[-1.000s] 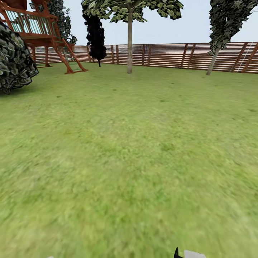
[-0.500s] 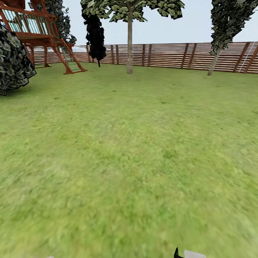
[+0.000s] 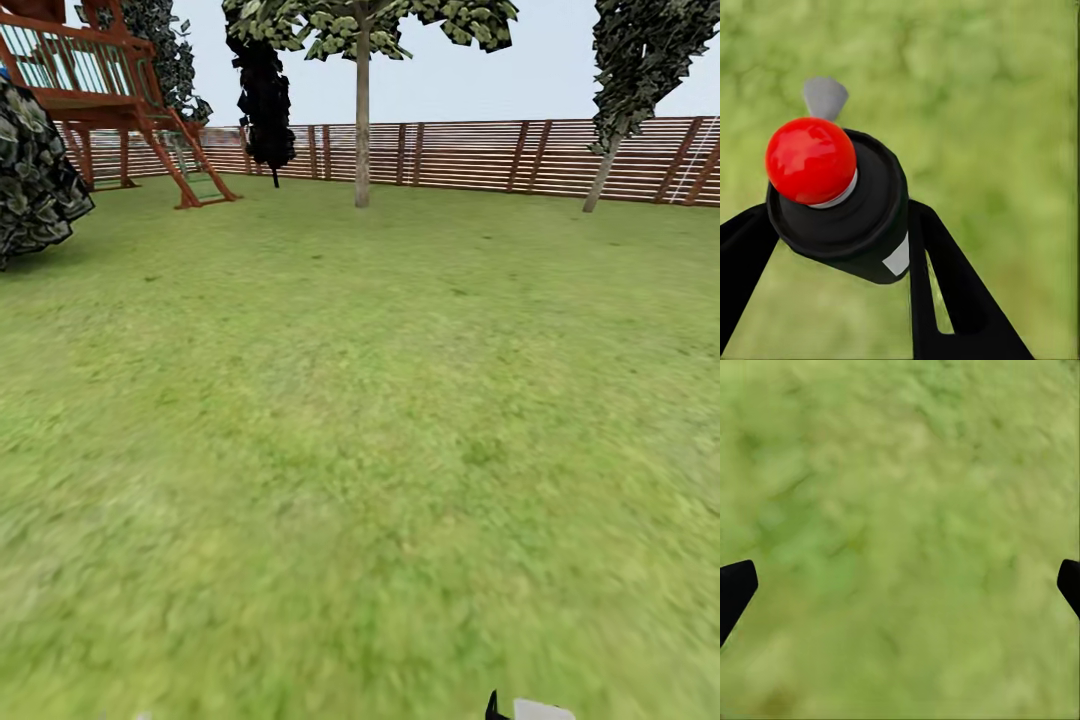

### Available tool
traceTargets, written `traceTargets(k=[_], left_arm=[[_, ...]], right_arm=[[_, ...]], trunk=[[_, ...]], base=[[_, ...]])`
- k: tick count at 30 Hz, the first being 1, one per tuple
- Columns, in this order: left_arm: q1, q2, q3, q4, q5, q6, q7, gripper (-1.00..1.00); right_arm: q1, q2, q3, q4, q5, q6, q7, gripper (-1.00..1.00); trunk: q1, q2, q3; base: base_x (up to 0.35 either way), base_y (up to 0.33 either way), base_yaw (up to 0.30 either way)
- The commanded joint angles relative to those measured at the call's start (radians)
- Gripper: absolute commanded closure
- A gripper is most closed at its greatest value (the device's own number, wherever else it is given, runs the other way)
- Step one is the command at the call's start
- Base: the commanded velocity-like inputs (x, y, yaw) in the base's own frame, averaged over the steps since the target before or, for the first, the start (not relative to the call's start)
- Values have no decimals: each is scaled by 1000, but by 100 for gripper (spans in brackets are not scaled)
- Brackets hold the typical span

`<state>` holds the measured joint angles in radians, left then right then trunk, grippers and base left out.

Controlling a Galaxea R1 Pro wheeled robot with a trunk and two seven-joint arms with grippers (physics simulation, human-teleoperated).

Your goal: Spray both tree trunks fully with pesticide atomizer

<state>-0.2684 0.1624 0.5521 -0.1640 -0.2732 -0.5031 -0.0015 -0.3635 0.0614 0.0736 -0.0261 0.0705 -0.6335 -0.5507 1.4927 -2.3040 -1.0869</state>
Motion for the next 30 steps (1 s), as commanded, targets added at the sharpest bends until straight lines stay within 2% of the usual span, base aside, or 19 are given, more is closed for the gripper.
traceTargets(k=[1, 30], left_arm=[[0, 0, 0, 0, 0, 0, 0, 100], [0, 0, 0, 0, 0, 0, 0, 100]], right_arm=[[0, 0, 0, 0, 0, 0, 0, -100], [0, 0, 0, 0, 0, 0, 0, -100]], trunk=[[0, 0, 0], [0, 0, 0]], base=[[338, 0, 0], [338, 0, 0]])
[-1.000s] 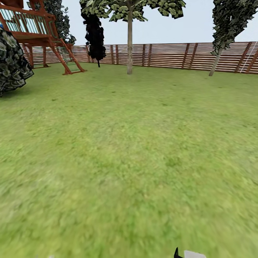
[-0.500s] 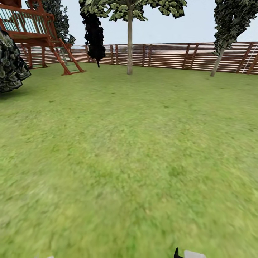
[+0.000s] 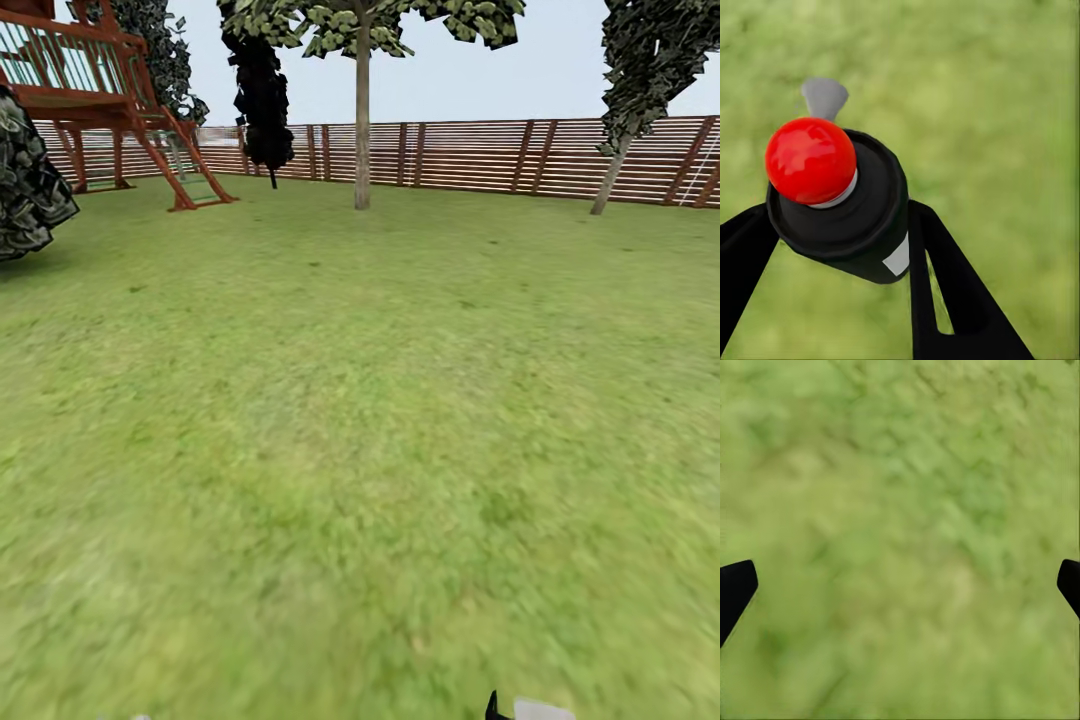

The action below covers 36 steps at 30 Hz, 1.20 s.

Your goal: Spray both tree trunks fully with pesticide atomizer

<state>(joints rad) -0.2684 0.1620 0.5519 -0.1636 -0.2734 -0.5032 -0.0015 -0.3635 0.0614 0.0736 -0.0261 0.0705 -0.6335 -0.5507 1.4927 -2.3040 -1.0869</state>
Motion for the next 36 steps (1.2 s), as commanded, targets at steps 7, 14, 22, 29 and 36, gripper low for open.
traceTargets(k=[7, 14, 22, 29, 36], left_arm=[[0, 0, 0, 0, 0, -1, 0, 100], [0, 1, 0, 0, 0, -1, 0, 100], [0, -1, 0, 0, 0, -1, 0, 100], [0, -1, -1, 0, -1, -1, 0, 100], [0, -1, -1, -1, -1, 0, -4, 100]], right_arm=[[0, 0, 0, 0, 0, 0, 0, -100], [0, 0, 0, 0, 0, 0, 0, -100], [0, 0, 0, 0, 0, 0, 0, -100], [0, 0, 0, 0, 0, 0, 0, -100], [0, 0, 0, 0, 0, 0, 0, -100]], trunk=[[0, 0, 0], [0, 0, 0], [0, 0, 0], [0, 0, 0], [0, 0, 0]], base=[[338, 0, 0], [338, 0, 0], [338, 0, 0], [338, 0, 0], [338, 0, 0]])
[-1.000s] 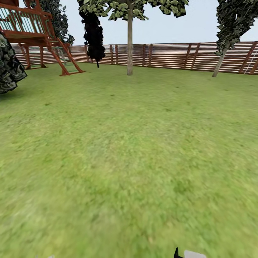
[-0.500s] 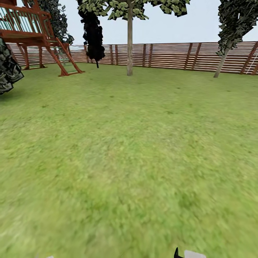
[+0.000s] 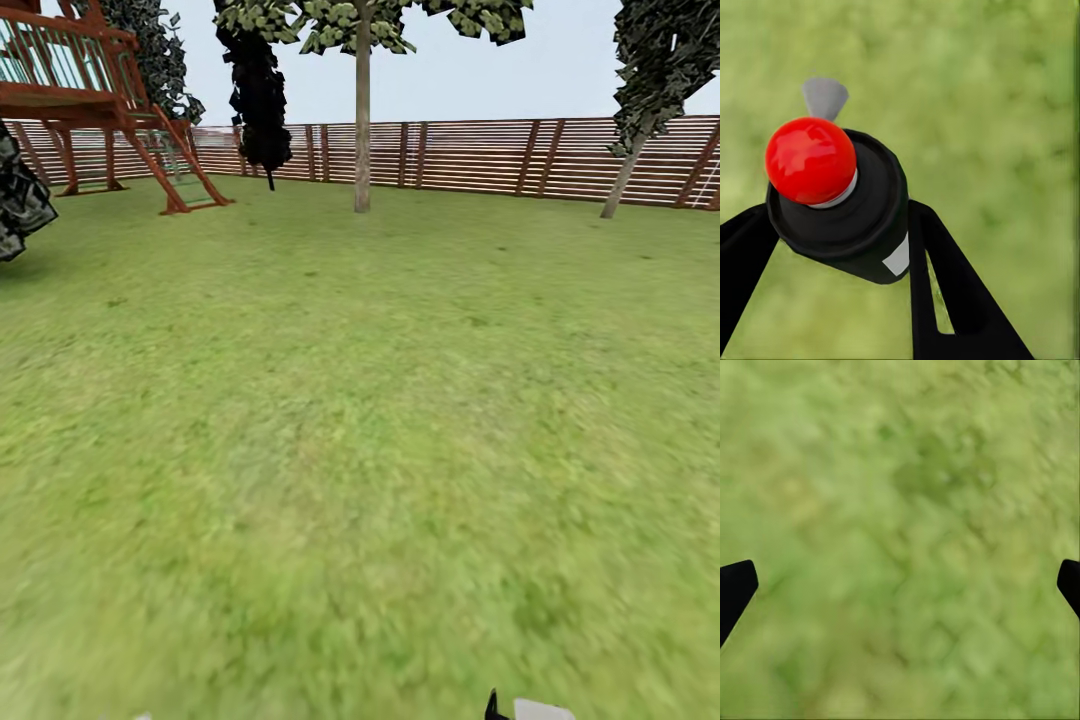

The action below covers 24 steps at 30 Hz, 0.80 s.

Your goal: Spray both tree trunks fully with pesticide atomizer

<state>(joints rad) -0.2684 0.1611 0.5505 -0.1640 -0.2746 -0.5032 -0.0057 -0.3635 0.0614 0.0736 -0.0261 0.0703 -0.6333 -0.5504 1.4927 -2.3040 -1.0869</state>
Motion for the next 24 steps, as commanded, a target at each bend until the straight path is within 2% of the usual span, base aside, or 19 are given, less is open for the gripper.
traceTargets(k=[1, 5, 9, 12, 13, 14, 16, 17, 19, 24], left_arm=[[0, 0, 0, 0, 0, 0, 0, 100], [0, 0, -1, 0, 0, -1, 0, 100], [0, 0, -1, 1, 0, 0, 1, 100], [0, 0, -1, 1, 0, 0, 6, 100], [0, 0, -1, 1, 0, 0, 6, 100], [0, 0, -1, 1, 0, 1, 7, 100], [0, 0, -1, 1, 0, 1, 8, 100], [0, 0, -2, 2, 0, 1, 8, 100], [0, 0, -1, 5, 0, 2, 8, 100], [0, 0, -1, 6, 0, 3, 9, 100]], right_arm=[[0, 2, 0, 0, -1, 0, 0, -100], [0, 3, -1, -16, -1, -2, 0, -100], [0, 8, -1, -105, -4, -5, 1, -100], [0, 1, 1, -108, 1, -4, 10, -100], [0, -2, 1, -104, 2, -4, 36, -100], [0, -6, 1, -101, 2, -3, 137, -100], [0, -20, -2, -100, 0, -2, 291, -100], [0, -25, -4, -101, -1, -2, 336, -100], [0, -40, -6, -101, -1, -2, 371, -100], [0, -49, -5, -101, -2, -3, 381, -100]], trunk=[[0, 0, 0], [0, 0, 0], [0, 0, 0], [0, 0, 0], [0, 0, 0], [0, 0, 0], [0, 0, 0], [0, 0, 0], [0, 0, 0], [0, 0, 0]], base=[[339, 0, 0], [338, 0, 0], [338, 0, 0], [338, 0, 0], [338, 0, 0], [338, 0, 0], [338, 0, 0], [339, 0, 0], [339, 0, 0], [339, 0, 0]])
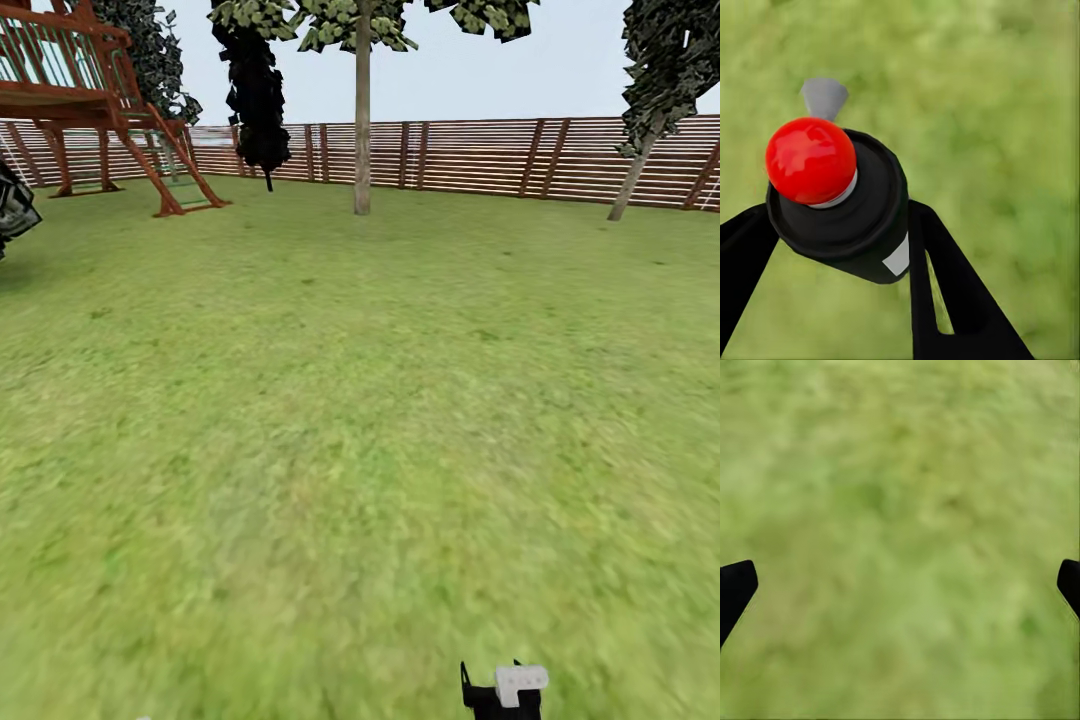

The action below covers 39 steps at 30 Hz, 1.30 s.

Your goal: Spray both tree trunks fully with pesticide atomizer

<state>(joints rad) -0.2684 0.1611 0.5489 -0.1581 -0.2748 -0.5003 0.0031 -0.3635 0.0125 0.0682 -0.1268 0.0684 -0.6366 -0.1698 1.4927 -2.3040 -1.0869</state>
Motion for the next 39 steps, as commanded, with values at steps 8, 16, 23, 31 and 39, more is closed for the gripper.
traceTargets(k=[8, 16, 23, 31, 39], left_arm=[[0, 0, 2, 0, 0, 0, 0, 100], [0, 0, 0, 0, 0, -1, 0, 100], [0, 0, 0, 0, 0, -1, 0, 100], [0, 0, 0, 0, 0, -1, 0, 100], [0, 0, 0, 0, 0, -1, 0, 100]], right_arm=[[0, -2, 1, 1, 1, 1, 1, -100], [0, -2, 1, 2, 1, 1, 1, -100], [0, -2, 1, 3, 1, 0, 1, -100], [0, -2, 2, 3, 1, 0, 1, -100], [0, -2, 2, 4, 1, 1, 1, -100]], trunk=[[0, 0, 0], [0, 0, -1], [0, 0, -2], [0, 0, -2], [0, 0, -2]], base=[[338, 0, -4], [339, 0, -220], [338, 0, -60], [338, 0, 0], [338, 0, 0]])
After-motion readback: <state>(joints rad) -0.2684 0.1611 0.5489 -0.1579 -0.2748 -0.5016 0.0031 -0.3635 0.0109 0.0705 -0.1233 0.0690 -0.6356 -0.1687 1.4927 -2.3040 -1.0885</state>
